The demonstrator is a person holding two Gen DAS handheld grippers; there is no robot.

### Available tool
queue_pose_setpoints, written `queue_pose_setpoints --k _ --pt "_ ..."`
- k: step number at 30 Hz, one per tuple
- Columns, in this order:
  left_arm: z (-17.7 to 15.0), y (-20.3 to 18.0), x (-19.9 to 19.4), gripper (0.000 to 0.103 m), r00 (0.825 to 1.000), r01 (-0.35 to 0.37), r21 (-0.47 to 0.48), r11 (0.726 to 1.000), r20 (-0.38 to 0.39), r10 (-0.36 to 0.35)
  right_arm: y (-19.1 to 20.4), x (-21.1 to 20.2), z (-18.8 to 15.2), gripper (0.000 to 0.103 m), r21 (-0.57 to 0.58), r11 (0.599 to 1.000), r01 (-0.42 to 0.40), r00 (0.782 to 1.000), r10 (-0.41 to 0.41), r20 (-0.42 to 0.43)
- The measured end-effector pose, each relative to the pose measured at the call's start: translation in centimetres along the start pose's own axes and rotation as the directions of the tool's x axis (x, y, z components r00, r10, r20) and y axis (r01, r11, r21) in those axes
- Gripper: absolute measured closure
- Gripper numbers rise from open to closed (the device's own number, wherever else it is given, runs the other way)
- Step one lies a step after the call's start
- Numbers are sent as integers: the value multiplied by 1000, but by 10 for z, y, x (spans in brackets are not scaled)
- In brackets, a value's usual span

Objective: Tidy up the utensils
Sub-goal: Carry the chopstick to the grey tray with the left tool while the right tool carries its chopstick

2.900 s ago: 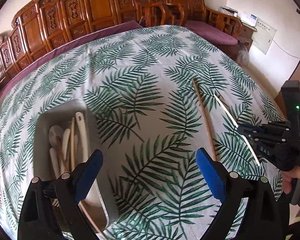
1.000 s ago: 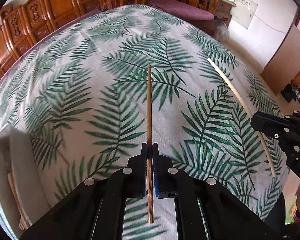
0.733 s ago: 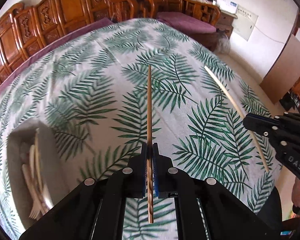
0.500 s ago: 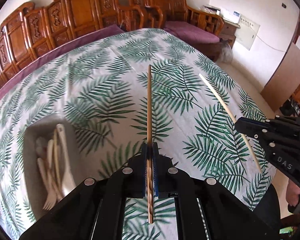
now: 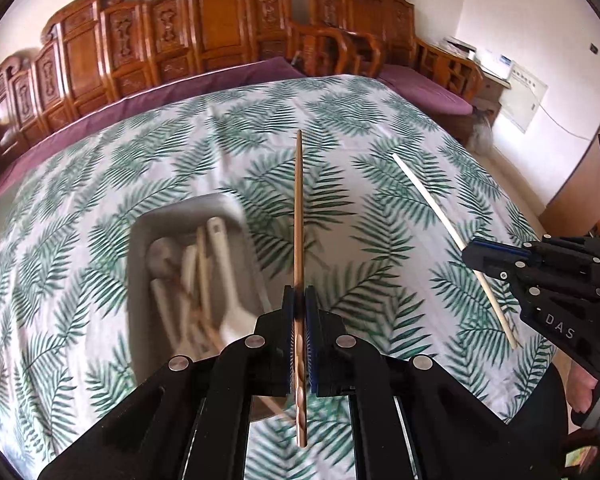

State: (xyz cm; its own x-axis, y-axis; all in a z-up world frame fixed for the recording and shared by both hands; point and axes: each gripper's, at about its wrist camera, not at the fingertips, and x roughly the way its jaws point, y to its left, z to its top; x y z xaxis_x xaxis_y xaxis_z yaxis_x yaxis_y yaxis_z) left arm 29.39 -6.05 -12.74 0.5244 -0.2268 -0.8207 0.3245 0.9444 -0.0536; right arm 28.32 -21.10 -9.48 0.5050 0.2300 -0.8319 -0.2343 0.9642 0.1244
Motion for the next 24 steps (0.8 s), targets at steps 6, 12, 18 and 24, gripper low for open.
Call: queue_pose_setpoints --k 6,12,18,24 --pt "-8 31 -2 99 1000 -23 -49 999 -2 22 27 7 7 97 -40 999 -21 1000 20 -14" --pt "-16 56 6 98 999 -46 -103 994 -16 45 51 15 14 97 -75 996 -42 999 41 -25" --pt "-19 74 18 98 998 -57 -156 986 -41 51 66 19 19 97 -96 994 -59 998 56 -33" --pt "-23 81 12 84 997 -80 -159 984 -28 76 77 26 24 97 -95 991 -91 995 88 -45"
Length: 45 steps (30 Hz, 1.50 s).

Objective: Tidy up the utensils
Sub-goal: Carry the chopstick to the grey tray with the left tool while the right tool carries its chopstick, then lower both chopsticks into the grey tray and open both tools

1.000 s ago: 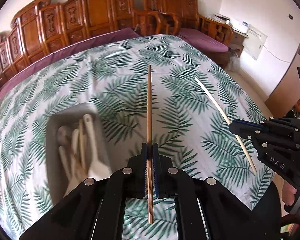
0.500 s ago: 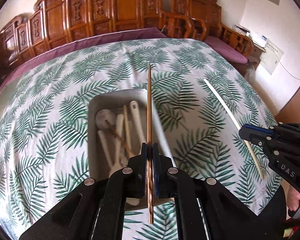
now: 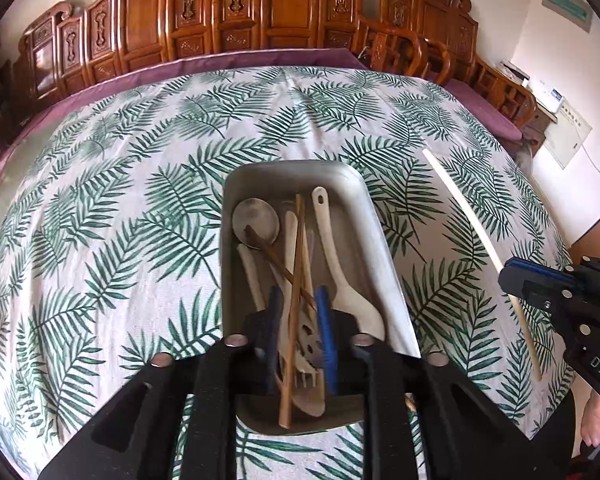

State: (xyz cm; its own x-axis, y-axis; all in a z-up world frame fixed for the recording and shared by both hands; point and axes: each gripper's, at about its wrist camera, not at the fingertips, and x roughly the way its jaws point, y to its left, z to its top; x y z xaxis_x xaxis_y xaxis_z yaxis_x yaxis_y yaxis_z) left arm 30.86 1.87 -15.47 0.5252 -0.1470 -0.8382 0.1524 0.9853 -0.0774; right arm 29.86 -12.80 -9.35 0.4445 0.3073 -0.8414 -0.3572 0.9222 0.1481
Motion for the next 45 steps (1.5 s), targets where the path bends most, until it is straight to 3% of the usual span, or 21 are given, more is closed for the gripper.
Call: queue_pose_setpoints --k 15,25,30,40,45 --pt "-12 38 -33 83 997 -53 -30 998 46 55 39 39 22 97 27 991 -131 990 132 -46" --pt "-19 56 -36 83 997 -63 -51 997 48 65 65 81 15 97 24 990 -139 980 141 -141" --pt "-21 62 -36 83 997 -66 -61 996 46 69 76 89 19 97 37 984 -172 974 175 -147" --pt "-23 67 -34 83 997 -67 -67 996 43 70 78 104 28 97 39 991 -129 982 133 -133" --pt "-21 65 -36 83 997 -63 -63 996 50 66 67 94 32 97 49 994 -96 992 99 -77"
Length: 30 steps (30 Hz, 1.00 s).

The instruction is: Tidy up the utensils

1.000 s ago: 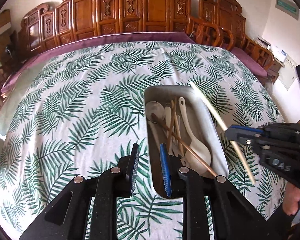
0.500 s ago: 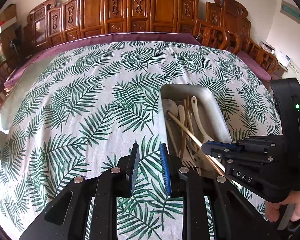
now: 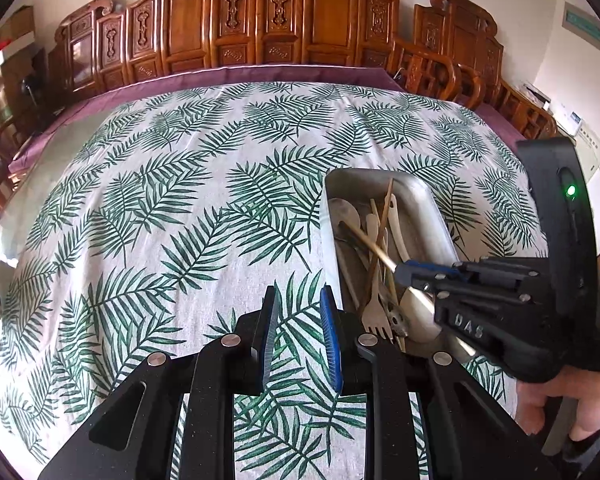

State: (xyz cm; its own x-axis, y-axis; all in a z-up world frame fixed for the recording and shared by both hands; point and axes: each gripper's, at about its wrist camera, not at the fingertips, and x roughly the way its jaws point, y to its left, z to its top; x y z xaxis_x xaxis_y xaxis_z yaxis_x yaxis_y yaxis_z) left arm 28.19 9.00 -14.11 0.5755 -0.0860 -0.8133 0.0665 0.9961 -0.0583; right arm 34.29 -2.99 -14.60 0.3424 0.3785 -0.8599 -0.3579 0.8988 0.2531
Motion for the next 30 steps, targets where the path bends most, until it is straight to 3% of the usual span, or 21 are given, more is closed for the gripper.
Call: queue_pose_setpoints --k 5,6,8,12,17,19,21,24,30 --pt "1 -4 -5 83 1000 -1 5 1000 11 0 -11 -16 6 96 35 999 -8 998 6 66" --pt "2 -5 -7 82 1000 -1 6 1000 14 1 -12 -19 6 93 35 999 -9 997 7 72" --pt "2 -6 -11 80 1000 -5 9 1000 21 5 -13 -25 6 67 29 1000 -11 996 8 91" --pt "2 -10 -24 74 999 -14 14 1000 44 13 -12 -43 2 64 15 1000 -5 994 3 111" --pt "0 -20 -48 54 996 -22 20 1000 91 20 -13 -85 -16 64 -1 1000 17 985 -17 173" --pt "-2 -24 -57 37 994 -22 25 999 108 20 -15 -101 -25 64 1 1000 30 980 -30 194" --pt "-6 -31 -67 26 991 -34 27 999 132 30 -19 -118 -36 64 4 999 48 976 -47 212" --pt "-12 -39 -81 13 988 -27 24 999 154 23 -23 -143 -54 54 9 997 72 968 -72 242" --pt "-23 -56 -107 8 979 -28 25 999 202 23 -33 -188 -87 25 40 993 111 945 -118 304"
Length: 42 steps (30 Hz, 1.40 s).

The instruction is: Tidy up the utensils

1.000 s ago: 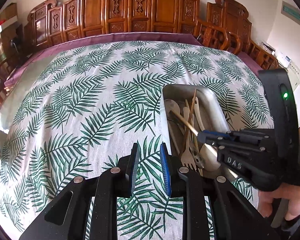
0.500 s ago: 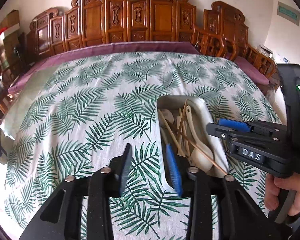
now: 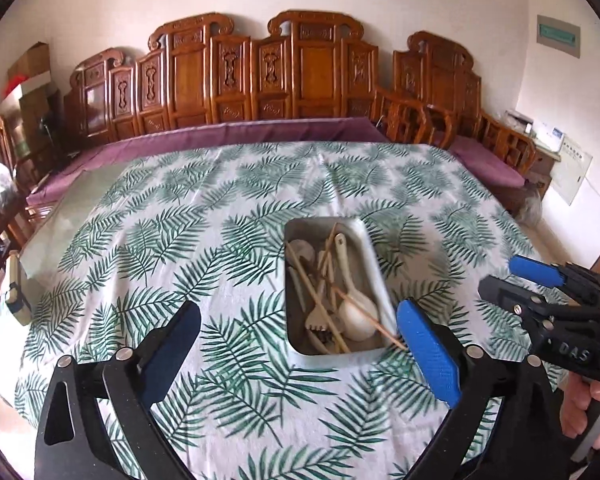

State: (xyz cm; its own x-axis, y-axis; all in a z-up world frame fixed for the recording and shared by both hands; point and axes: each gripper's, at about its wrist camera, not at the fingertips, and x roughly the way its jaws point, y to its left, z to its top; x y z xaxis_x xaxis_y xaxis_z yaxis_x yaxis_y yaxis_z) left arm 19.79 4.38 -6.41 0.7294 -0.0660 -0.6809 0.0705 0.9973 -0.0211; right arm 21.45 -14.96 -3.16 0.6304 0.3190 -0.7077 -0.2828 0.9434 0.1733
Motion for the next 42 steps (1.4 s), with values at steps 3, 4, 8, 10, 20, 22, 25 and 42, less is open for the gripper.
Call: queue_pose_setpoints --k 3,4,8,10,20,22,25,42 --pt "-1 -8 -19 8 999 2 -1 1000 38 -2 -5 -27 -5 10 4 1000 26 998 -27 53" --pt "-1 -11 -27 8 998 -2 0 1000 56 2 -7 -39 -6 7 8 999 37 996 -38 75" --pt "1 -23 -55 8 994 -22 11 1000 106 20 -13 -72 -6 3 27 999 47 990 -50 135" --pt "2 -27 -68 8 992 -22 20 1000 127 19 -15 -87 -5 3 32 998 50 985 -54 161" --pt "8 -43 -126 8 976 -34 16 999 214 30 -9 -153 -7 3 23 996 81 955 -84 284" --pt "6 -45 -131 8 974 -40 19 999 222 35 -7 -158 -8 3 23 996 83 953 -86 292" --pt "3 -47 -135 8 972 -52 19 998 232 46 -6 -163 -11 3 25 996 84 950 -88 300" --pt "-5 -49 -137 8 969 -65 2 998 237 63 -2 -165 -17 3 29 995 100 948 -105 299"
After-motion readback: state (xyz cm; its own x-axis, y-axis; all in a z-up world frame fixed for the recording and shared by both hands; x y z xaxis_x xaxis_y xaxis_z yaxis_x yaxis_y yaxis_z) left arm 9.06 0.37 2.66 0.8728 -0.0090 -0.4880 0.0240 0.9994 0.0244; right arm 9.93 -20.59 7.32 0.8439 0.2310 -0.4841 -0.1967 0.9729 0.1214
